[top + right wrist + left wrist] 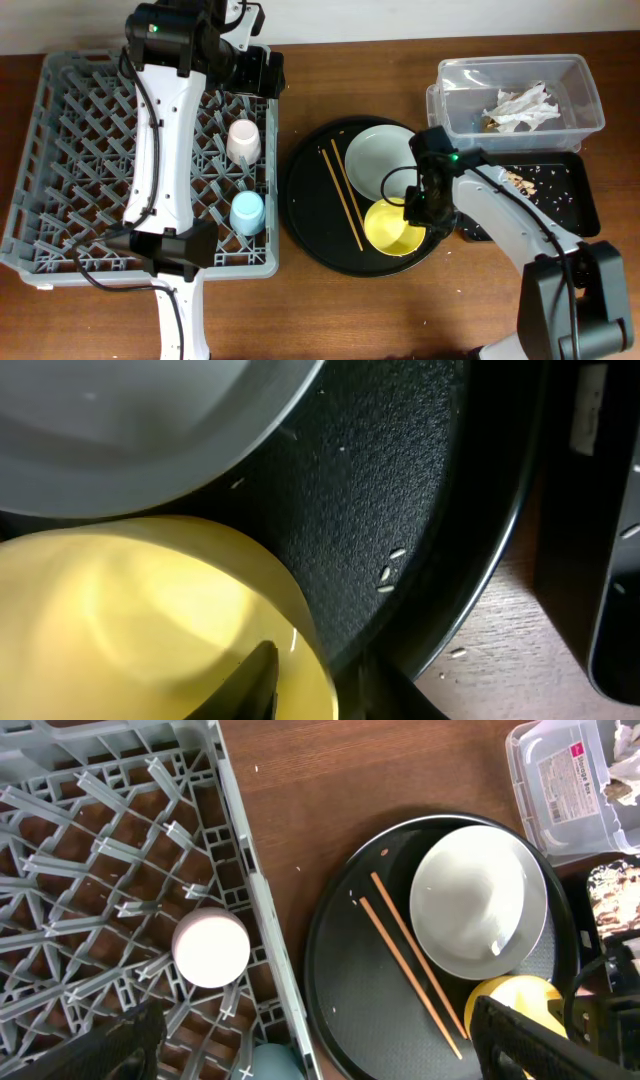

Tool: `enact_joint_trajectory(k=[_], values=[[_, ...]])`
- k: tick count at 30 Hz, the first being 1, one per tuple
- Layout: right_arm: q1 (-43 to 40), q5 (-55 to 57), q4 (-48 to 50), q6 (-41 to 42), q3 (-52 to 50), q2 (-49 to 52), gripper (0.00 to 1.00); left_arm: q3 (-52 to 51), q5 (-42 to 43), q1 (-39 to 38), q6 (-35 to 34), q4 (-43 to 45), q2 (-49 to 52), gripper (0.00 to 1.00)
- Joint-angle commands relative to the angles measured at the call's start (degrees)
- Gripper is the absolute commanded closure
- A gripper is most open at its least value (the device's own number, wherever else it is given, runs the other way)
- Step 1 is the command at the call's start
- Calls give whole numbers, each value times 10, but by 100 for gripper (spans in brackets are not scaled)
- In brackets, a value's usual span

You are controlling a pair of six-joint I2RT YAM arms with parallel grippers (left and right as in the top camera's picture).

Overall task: Sort waste into correct bins and load items into the dishwasher rack
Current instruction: 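Grasp the yellow bowl rim with the right gripper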

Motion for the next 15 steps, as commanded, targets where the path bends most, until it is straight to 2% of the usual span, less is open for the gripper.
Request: enact_joint_trajectory(k=[1,15], values=[[2,9,15,2,-12,4,78,10,6,2,-4,2,1,3],[2,9,49,2,-37,4,86,10,6,2,-4,8,1,1]])
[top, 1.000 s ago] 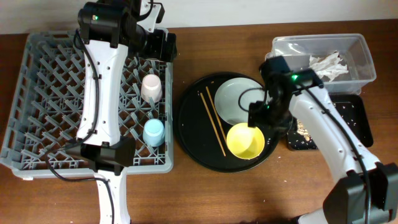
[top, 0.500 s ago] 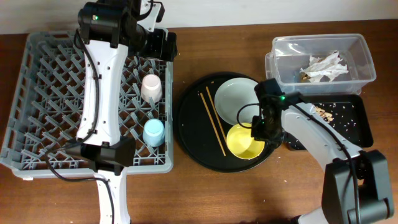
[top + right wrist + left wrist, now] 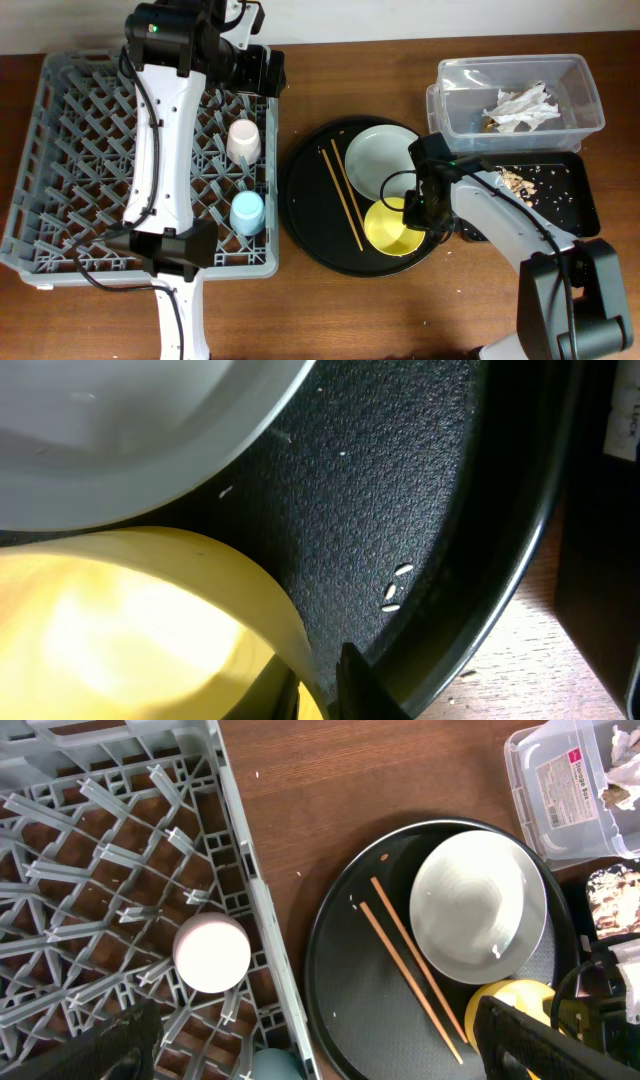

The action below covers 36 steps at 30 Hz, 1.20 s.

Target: Sort waste into correct bins and load items into the dishwasher rack

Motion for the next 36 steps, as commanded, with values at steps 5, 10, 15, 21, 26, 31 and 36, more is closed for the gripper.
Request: enact_joint_trajectory(k=[5,10,15,21,26,31,36], values=[[2,7,11,3,-3,3,96,10,6,2,-3,2,1,1],[2,7,11,3,-2,3,96,10,6,2,-3,2,1,1],[2,0,2,0,35,-5,96,10,7,2,-3,0,1,1],[2,-21,-14,-30,109,-40,96,10,23,2,-3,-1,1,1],[2,-23,-24,-32,78,-23,96,10,24,2,-3,-1,1,1],[2,-23,-26,-32,29,-23,96,10,26,1,-3,-1,1,1],[1,-35,-22,-26,39,-25,34,5,52,-19,1,-9,1,1]])
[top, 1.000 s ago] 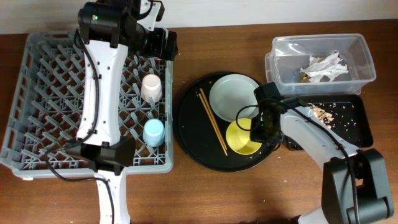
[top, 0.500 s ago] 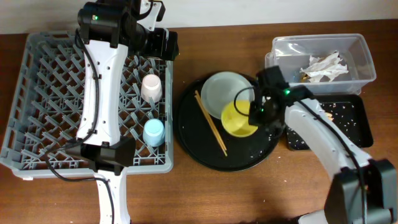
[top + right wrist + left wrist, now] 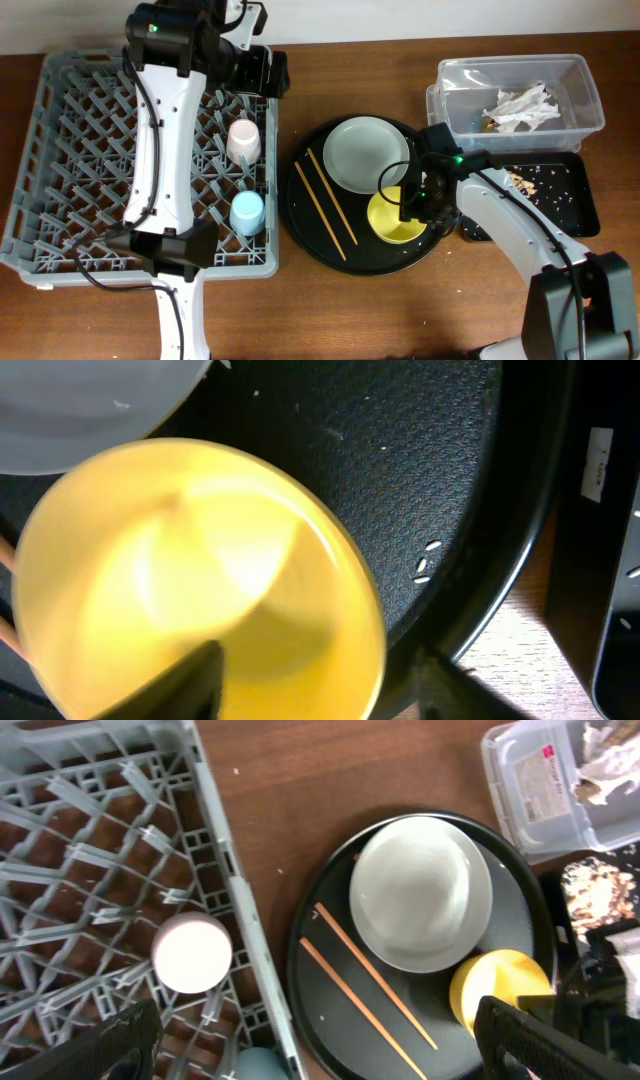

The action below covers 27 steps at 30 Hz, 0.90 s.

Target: Sort waste into correct bins and load items into the dishwasher rack

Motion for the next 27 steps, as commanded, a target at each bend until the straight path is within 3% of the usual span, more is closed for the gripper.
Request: enact_joint_trajectory(k=[1,4,8,11,16,20,22,25,26,27], values=[[0,-28,-1,8,20,-6,34,-1,33,-24,10,-11,2,1],[-41,-46,-44,21,102,-51,31,-38,46,-52,13,-19,2,1],[-199,-59,-116,23,235,-102,26,-143,66,-105,31,19,2,2],[-311,-123,-140,20,259,-108,25,-243,75,-150,20,80,2,17],[-329,-123,-181,2,257,-103,24,-407,8,-246,19,174,2,17],[-328,-123,-203,-10,257,-103,24,-492,-14,-282,-21,242,3,18],[-328,-120,-207,-10,257,-103,24,-530,-22,-284,-38,276,8,27],[-328,-108,-212,-10,255,-101,19,-545,-20,-284,-38,291,16,66],[-328,-108,-214,-10,255,-101,1,-545,-20,-284,-38,293,16,73],[-328,-108,-213,-10,255,-101,1,-545,-20,-284,-38,293,16,89]])
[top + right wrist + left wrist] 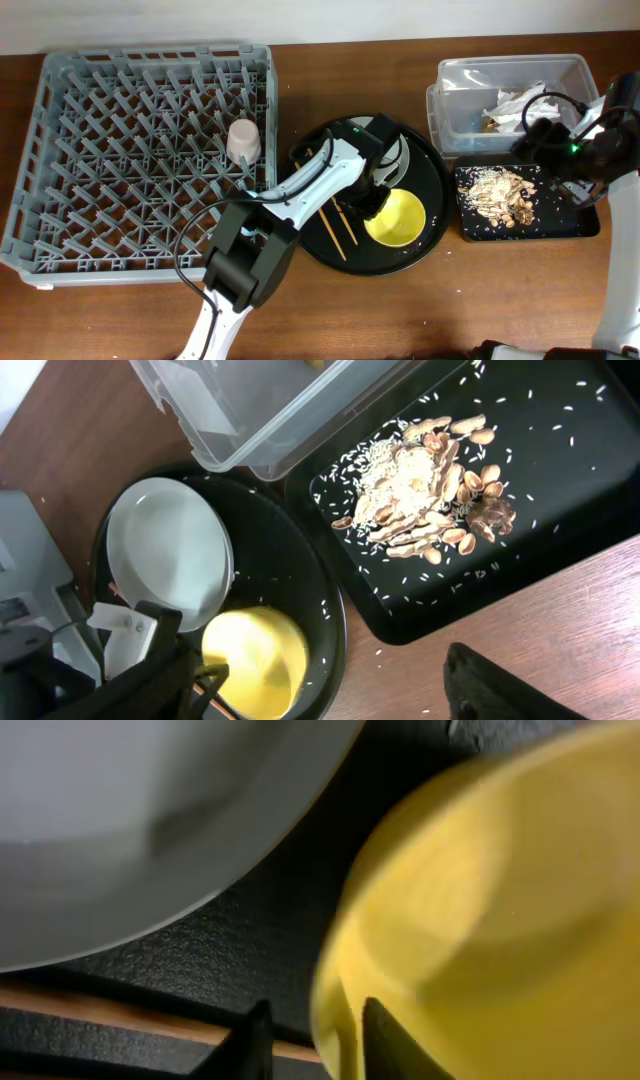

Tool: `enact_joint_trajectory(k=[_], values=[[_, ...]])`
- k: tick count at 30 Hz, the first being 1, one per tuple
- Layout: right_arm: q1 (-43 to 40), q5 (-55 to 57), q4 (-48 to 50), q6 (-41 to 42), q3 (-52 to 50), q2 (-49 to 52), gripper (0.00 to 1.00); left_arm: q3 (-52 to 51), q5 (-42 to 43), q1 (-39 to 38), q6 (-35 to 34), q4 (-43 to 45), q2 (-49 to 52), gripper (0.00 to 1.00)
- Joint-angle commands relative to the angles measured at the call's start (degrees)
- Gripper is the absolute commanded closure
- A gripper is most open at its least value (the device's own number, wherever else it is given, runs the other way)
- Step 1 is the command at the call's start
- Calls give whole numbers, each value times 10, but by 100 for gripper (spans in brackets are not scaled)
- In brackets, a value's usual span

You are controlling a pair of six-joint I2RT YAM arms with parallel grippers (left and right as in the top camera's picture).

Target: Sort waste into correct bins and load items into the dishwasher rack

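Observation:
A yellow bowl [400, 218] sits on the round black tray [400, 256] beside a white plate [398, 152] and two chopsticks [328, 215]. My left gripper [372, 196] is down at the bowl's left rim. In the left wrist view its fingers [256, 1038] straddle the rim of the yellow bowl [480, 920], open, with a gap on the outer side. My right gripper [325, 660] hangs wide open and empty high over the table edge by the scrap tray [560, 480]. The grey rack [60, 70] holds a pink cup [241, 138].
A clear bin [510, 85] with crumpled paper stands at the back right. In front of it, a black rectangular tray [575, 225] carries a pile of food scraps [498, 190] and scattered rice. Rice grains also lie on the wood near the round tray.
My left gripper was over the rack's far edge and is now at the yellow bowl. My right gripper has left the bowl and is over the scrap tray. A scrap pile now lies there; the blue cup no longer shows.
My right gripper stood at the yellow bowl's rim on the round tray while my left arm hung over the rack. Then the plate, bowl and chopsticks lay shifted on the tray. Now the arms have changed places at the bowl, and scraps lie on the rectangular tray.

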Motion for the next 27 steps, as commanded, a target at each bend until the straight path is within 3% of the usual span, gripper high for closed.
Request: enact_joint_trajectory(k=[1,4,7,9,13,15,20,27], values=[[3,5,-2,-5,-3,3,1,-3,-7,-1,-12,3,10,99],[3,5,-2,-5,-3,3,2,23,-7,1,-14,-25,8,99],[3,5,-2,-5,-3,3,2,115,-23,5,-14,-101,-14,99],[3,5,-2,-5,-3,3,1,234,-154,26,-14,-151,-52,99],[3,5,-2,-5,-3,3,2,348,-413,103,-49,-168,-93,99],[3,5,-2,-5,-3,3,2,348,-573,156,-107,-138,-91,99],[3,5,-2,-5,-3,3,1,250,-771,231,-108,43,-71,100],[3,5,-2,-5,-3,3,2,117,-777,238,-83,257,-21,100]])
